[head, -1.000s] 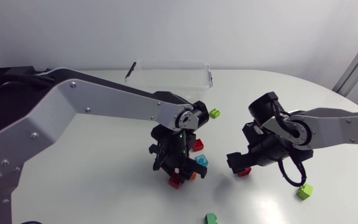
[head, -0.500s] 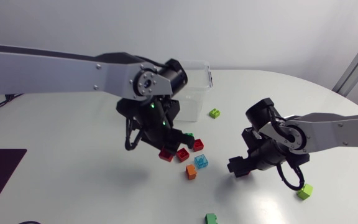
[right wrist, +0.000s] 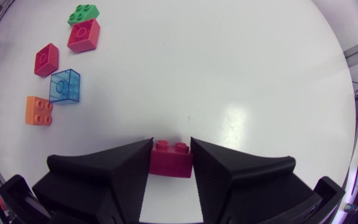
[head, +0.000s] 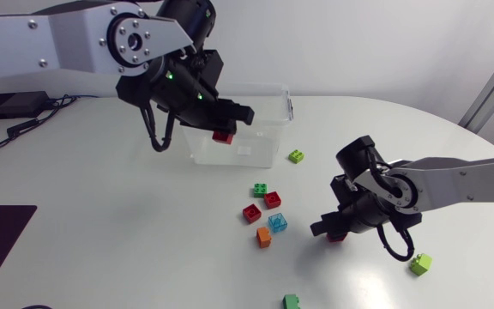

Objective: Place the duplo bricks in the container

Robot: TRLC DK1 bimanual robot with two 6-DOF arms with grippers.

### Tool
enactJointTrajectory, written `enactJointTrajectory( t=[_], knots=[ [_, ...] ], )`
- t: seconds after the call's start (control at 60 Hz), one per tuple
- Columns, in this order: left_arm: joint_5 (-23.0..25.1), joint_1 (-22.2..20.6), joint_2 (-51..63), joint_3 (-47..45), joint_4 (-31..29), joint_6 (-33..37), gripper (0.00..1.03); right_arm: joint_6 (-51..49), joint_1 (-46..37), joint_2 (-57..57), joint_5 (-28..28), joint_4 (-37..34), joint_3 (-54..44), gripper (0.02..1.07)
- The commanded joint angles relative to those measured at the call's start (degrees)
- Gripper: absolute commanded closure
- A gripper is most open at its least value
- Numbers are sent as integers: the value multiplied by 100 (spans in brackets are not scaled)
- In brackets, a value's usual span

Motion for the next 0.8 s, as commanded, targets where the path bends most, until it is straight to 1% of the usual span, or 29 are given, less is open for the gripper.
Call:
enactJointTrajectory(
  t=[0.0, 0.117, 0.25, 0.4, 0.583, 0.6, 0.617, 0.633, 0.683, 0.7, 0.733, 0.75, 0.783],
  knots=[
    [-36, 217, 116, 161, 282, 84, 80, 63, 73, -137, 40, -14, -156, 80],
    [-36, 454, 459, 319, 607, 84, 80, 54, 73, -409, 40, -278, -42, 80],
    [-36, 621, 828, 556, 1091, 92, 80, 10, 73, -726, 49, -577, 161, 80],
    [-36, 858, 1478, 1400, 1082, 66, 79, -25, 38, -884, 49, -893, 521, 80],
    [-98, 1052, 2164, 2209, 1091, 57, 75, -69, 21, -857, 49, -1131, 1092, 80],
    [-115, 1069, 2208, 2279, 1082, 48, 73, -69, 21, -849, 49, -1148, 1145, 80],
    [-124, 1087, 2269, 2349, 1082, 57, 68, -69, 21, -831, 49, -1166, 1207, 80],
    [-142, 1122, 2366, 2472, 1073, 48, 59, -69, 21, -796, 49, -1218, 1330, 80],
    [-150, 1148, 2471, 2604, 1065, 57, 42, -78, 12, -699, 49, -1245, 1532, 80],
    [-150, 1157, 2498, 2631, 1065, 57, 39, -78, 12, -664, 49, -1254, 1593, 80],
    [-159, 1183, 2559, 2710, 1021, 57, 24, -78, 12, -576, 49, -1297, 1751, 80],
    [-159, 1183, 2577, 2719, 1012, 57, 19, -78, 12, -541, 49, -1306, 1804, 80],
    [-159, 1175, 2594, 2736, 994, 84, 13, -78, 12, -462, 49, -1333, 1945, 80]
  ],
)
